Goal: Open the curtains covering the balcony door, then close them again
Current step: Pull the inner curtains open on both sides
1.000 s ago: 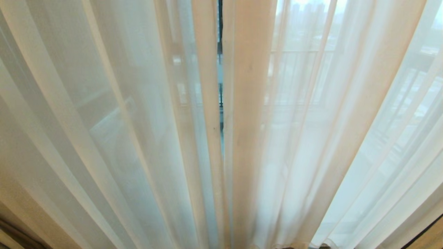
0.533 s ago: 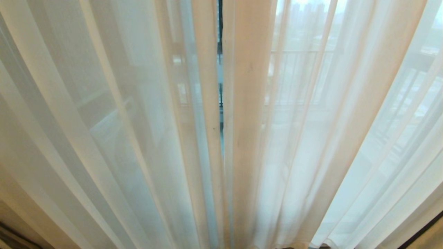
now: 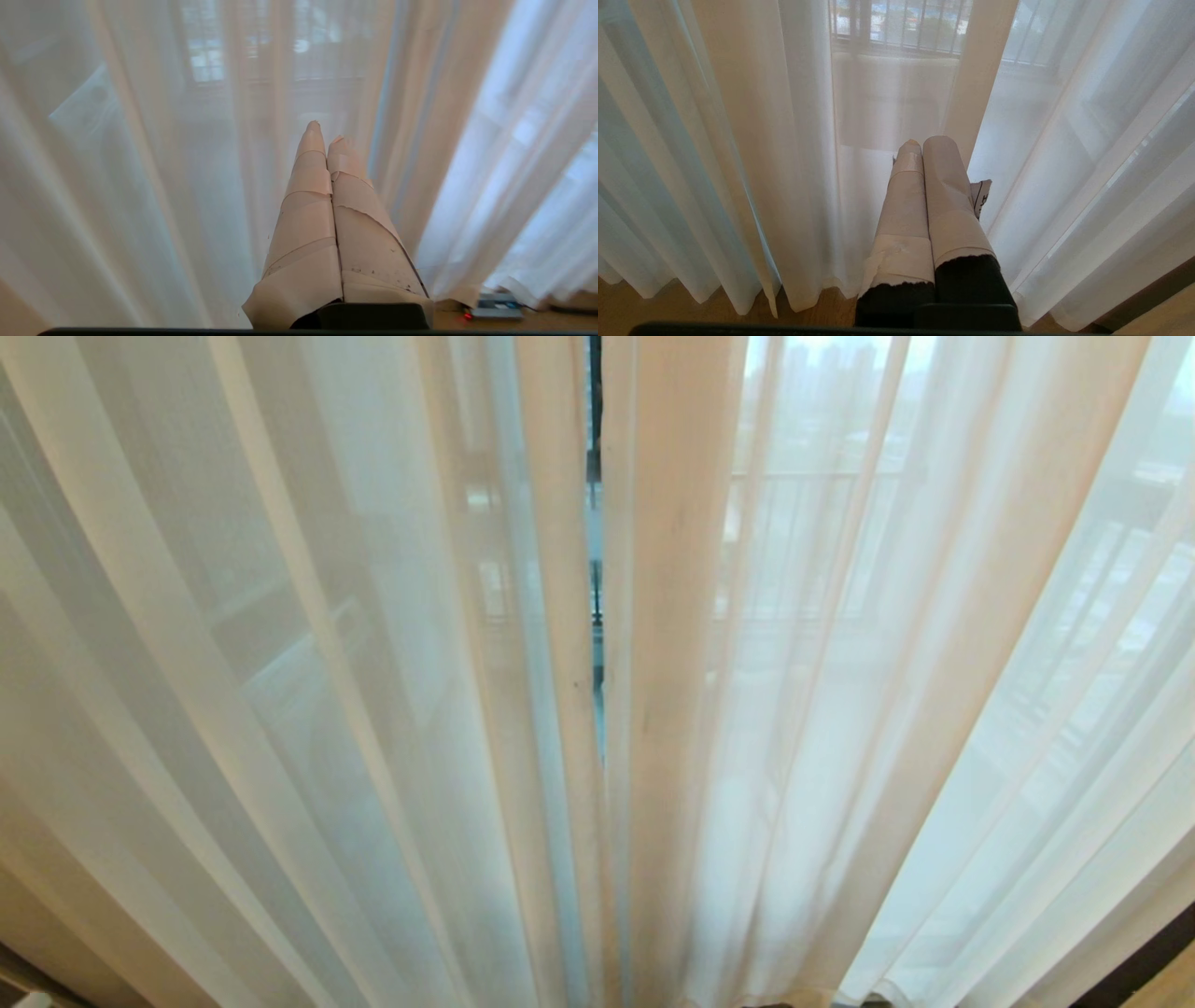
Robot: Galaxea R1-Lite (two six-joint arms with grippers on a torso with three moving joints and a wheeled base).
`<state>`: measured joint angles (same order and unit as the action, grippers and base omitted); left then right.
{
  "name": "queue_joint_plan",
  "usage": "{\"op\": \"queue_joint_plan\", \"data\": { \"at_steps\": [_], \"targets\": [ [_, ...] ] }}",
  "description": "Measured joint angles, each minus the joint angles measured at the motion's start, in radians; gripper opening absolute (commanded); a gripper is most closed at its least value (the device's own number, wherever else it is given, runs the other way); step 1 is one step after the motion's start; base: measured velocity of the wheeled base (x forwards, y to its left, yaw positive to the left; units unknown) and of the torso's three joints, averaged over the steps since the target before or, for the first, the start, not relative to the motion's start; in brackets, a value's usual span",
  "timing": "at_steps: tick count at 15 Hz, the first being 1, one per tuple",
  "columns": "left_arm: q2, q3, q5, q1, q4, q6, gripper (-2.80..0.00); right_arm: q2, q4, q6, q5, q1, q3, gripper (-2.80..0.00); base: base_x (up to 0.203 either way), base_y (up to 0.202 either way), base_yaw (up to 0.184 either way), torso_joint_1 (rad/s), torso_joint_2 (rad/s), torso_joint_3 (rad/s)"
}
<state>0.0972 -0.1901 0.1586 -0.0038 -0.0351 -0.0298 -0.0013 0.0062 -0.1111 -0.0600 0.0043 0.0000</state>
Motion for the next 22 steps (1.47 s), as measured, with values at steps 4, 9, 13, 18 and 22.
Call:
{"op": "queue_joint_plan", "data": {
  "at_steps": [4, 9, 13, 18, 22],
  "targets": [
    [0.236, -0.215, 0.163, -0.027, 0.000, 0.003, -2.80, 0.000, 0.000, 0.000, 0.000, 0.000, 0.000, -2.80, 0.000, 0.000, 0.000, 0.000, 0.00, 0.000],
    [0.534, -0.471, 0.389, -0.077, -0.001, 0.005, -2.80, 0.000, 0.000, 0.000, 0.000, 0.000, 0.000, -2.80, 0.000, 0.000, 0.000, 0.000, 0.00, 0.000],
    [0.707, -0.580, 0.407, -0.237, 0.018, 0.006, 0.00, 0.000, 0.000, 0.000, 0.000, 0.001, 0.000, -2.80, 0.000, 0.000, 0.000, 0.000, 0.00, 0.000],
    [0.885, -0.658, 0.390, -0.406, 0.083, 0.006, 0.00, 0.000, 0.000, 0.000, 0.000, 0.000, 0.000, -2.80, 0.000, 0.000, 0.000, 0.000, 0.00, 0.000],
    [1.020, -0.748, 0.269, -0.511, 0.087, 0.011, 0.00, 0.000, 0.000, 0.000, 0.000, 0.001, 0.000, -2.80, 0.000, 0.000, 0.000, 0.000, 0.00, 0.000]
  ]
}}
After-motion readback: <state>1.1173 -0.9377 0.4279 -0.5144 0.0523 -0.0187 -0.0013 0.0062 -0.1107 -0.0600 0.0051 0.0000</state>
